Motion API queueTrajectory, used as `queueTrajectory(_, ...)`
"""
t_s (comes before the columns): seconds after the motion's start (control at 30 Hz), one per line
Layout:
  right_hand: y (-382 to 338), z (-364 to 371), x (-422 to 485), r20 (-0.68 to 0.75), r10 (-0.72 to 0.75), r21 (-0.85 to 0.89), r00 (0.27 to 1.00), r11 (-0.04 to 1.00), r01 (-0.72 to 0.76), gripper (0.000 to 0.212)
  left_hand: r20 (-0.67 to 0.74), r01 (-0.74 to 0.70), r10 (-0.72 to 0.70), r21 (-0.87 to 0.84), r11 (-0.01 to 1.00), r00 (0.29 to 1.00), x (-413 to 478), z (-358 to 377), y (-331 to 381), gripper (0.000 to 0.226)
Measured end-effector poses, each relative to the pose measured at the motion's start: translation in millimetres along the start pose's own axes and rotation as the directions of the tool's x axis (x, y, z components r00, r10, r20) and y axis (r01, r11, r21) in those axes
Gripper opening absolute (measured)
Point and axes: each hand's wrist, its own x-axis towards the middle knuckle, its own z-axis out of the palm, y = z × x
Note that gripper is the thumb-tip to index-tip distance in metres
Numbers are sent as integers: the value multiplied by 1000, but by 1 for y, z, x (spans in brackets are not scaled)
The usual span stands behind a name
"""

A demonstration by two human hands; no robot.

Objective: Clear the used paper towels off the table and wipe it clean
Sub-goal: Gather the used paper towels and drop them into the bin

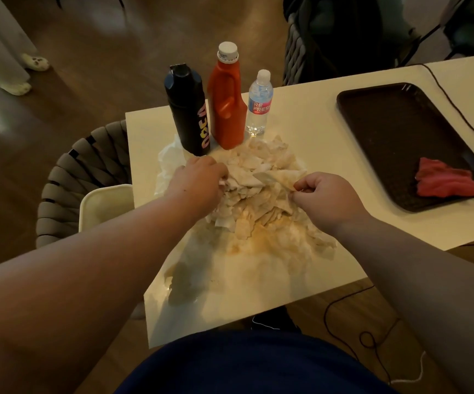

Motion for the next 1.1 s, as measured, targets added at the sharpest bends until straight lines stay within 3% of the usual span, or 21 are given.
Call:
queueTrajectory(0.07, -3, 1, 1, 8, -6, 5, 1000, 1000, 6, 16, 99, -45, 42, 29, 999, 994, 1, 2, 3, 61)
queueTrajectory(0.17, -4, 3, 1, 21, -7, 6, 1000, 1000, 6, 17, 149, -69, 49, 130, 989, 988, 4, 7, 14, 48)
queueTrajectory(0.3, -1, 2, 0, 32, 2, 12, 999, 1000, -3, 18, 80, 12, -17, 64, 998, 997, 3, 11, 21, 25)
queueTrajectory(0.5, 4, -6, -1, 21, 15, 13, 1000, 1000, -15, 13, -2, 23, -23, 18, 1000, 1000, 4, 0, 13, 28)
queueTrajectory(0.7, 4, -11, 1, 3, -14, -12, 1000, 1000, 14, 15, -177, 29, -82, -281, 959, 981, -11, -28, 13, 19)
queueTrajectory(0.83, -8, -10, 5, 4, -58, -4, 998, 998, 58, 17, -262, -2, -110, -391, 920, 959, -24, -44, 4, 9)
queueTrajectory(1.1, -54, 6, 11, 49, -170, 21, 984, 985, 169, 17, -360, 41, -205, -413, 910, 910, -52, -65, -23, 7)
